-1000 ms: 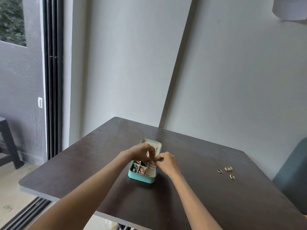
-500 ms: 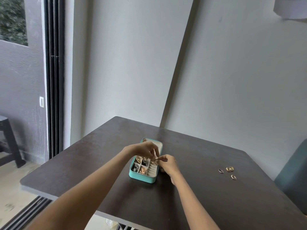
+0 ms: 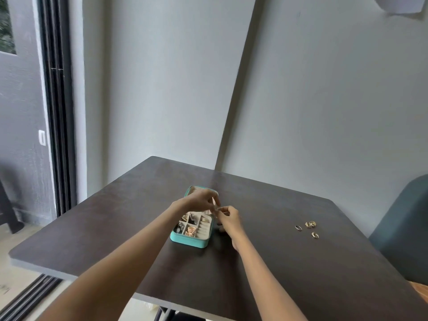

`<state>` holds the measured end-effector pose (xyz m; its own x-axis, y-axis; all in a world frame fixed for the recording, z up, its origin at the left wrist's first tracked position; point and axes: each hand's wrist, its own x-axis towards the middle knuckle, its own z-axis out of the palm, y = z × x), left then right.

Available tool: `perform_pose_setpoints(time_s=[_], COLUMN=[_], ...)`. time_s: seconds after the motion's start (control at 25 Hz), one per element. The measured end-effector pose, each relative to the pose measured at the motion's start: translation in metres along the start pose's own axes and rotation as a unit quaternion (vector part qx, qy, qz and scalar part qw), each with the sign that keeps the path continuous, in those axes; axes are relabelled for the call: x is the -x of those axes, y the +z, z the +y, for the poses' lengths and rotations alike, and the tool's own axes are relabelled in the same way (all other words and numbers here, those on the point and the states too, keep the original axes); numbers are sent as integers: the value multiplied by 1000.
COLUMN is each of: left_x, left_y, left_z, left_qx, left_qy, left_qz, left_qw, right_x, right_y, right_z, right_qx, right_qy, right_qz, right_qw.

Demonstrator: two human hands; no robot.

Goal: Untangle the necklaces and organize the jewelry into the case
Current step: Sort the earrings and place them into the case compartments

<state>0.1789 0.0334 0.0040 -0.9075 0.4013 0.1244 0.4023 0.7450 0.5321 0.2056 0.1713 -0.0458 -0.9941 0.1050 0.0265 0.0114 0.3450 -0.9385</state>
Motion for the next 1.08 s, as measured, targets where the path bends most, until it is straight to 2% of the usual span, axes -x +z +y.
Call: perform_pose_setpoints(time_s=[0.08,0.2,0.4,0.56,0.64,0.76,0.92,1.0,1.08], left_x=[-7,-24,-75,-112,-131,-154,-174,-181,-186], left_y=[14,54,138,171,182,192,190,190,192], left_z=[13,40,115,153,165,180,191,193,193], left_qx=[10,57,154,160,115,5,-153,-189,-174], left_qy=[-1,17,31,29,43,85,147,154,145], left_qz=[38,66,37,56,50,27,-11,-22,-24], left_qw=[999,996,987,985,991,996,977,970,974], right_x=[-1,-2,-7,-23,-32,-42,-49,-47,-45], right_y=[-10,-45,-154,-214,-235,-244,-243,-243,-244], right_z=[4,18,63,88,95,103,104,106,106], right_qx=[-1,64,176,149,138,171,221,230,228], right_qy=[2,7,29,50,65,65,59,50,41], right_qz=[29,103,274,372,381,345,318,312,309], right_qw=[1000,993,945,915,912,920,920,921,922])
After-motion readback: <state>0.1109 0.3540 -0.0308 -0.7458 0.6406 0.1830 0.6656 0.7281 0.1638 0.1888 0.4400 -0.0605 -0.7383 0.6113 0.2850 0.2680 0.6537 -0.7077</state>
